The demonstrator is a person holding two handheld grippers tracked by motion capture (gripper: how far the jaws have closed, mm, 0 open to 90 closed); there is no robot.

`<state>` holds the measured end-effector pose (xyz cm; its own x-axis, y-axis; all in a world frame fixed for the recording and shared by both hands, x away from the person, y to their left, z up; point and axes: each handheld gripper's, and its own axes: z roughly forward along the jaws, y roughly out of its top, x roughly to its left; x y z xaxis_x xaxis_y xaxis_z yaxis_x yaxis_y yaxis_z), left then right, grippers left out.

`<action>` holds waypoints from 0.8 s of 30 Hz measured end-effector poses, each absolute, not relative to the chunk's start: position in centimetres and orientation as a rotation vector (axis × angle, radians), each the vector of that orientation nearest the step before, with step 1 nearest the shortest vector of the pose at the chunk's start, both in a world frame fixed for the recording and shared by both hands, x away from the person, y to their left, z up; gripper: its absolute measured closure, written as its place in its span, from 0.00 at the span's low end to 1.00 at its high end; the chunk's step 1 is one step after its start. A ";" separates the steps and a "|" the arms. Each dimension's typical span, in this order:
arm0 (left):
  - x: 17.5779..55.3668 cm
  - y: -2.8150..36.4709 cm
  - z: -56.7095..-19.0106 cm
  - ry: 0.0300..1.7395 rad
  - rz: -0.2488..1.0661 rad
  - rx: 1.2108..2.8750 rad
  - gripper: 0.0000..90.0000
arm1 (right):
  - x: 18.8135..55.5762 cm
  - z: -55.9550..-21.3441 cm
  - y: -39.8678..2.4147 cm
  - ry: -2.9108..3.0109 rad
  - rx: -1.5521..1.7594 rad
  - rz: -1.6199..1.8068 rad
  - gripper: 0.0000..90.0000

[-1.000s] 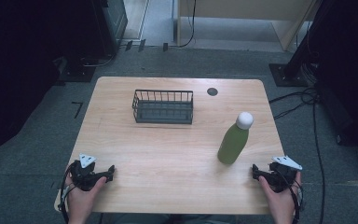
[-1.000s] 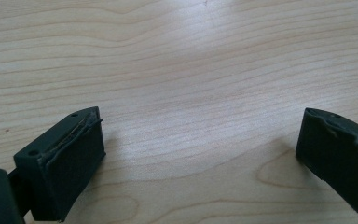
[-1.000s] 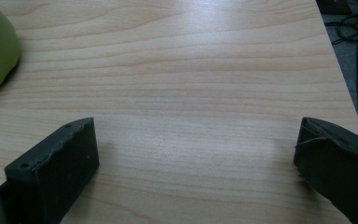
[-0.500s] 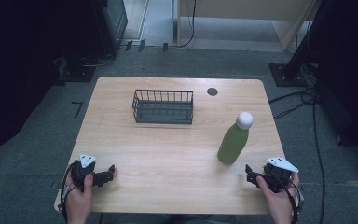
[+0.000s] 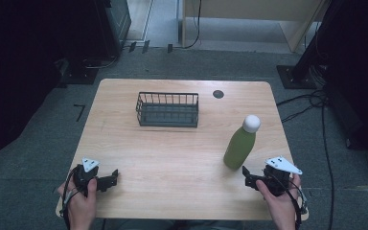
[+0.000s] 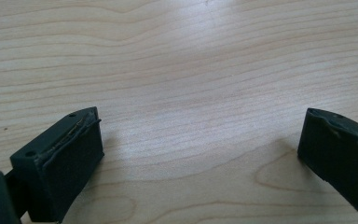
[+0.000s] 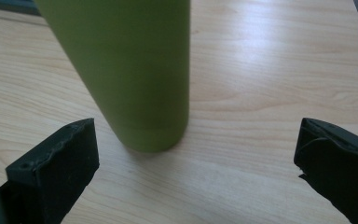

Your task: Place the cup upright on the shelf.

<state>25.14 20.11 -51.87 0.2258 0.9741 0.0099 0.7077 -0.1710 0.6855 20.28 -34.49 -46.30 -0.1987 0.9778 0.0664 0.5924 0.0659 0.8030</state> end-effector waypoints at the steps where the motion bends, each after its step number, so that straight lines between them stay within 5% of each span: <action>1: 25.1 20.1 -51.9 1.542 0.623 1.948 0.00 | 20.3 -46.3 -34.5 1.844 1.559 0.995 0.00; 24: 25.1 20.1 -51.9 1.541 0.624 1.950 0.00 | 21.9 -43.4 -31.1 1.850 1.476 1.137 0.00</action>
<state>25.14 20.12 -51.87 0.2266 0.9739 0.0108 0.7075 -0.1722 0.6854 21.93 -31.09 -43.43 -0.2790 0.9543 0.1073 0.5266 0.0585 0.8481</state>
